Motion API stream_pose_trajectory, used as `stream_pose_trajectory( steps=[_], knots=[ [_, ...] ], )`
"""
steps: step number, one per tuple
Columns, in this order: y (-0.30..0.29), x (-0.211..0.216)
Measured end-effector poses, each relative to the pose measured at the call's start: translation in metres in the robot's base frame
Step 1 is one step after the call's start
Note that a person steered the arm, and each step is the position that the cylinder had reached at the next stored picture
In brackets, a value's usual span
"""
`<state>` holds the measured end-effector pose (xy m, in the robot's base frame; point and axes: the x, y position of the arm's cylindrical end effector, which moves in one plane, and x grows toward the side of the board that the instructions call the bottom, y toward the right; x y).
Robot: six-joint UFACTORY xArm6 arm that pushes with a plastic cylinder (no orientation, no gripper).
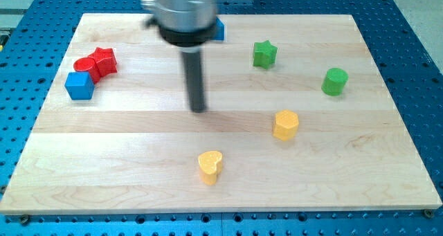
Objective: Slide the yellow blocks to the bottom right corner
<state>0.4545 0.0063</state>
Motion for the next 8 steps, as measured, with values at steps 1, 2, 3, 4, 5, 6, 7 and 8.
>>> stream_pose_trajectory(
  steps=[1, 2, 3, 4, 5, 6, 7, 8],
  knots=[
    [0.085, 0.035],
    [0.154, 0.072],
    [0.161, 0.078],
    [0.196, 0.105],
    [0.176, 0.114],
    [0.078, 0.141],
    [-0.007, 0.163],
    [-0.075, 0.141]
  ],
)
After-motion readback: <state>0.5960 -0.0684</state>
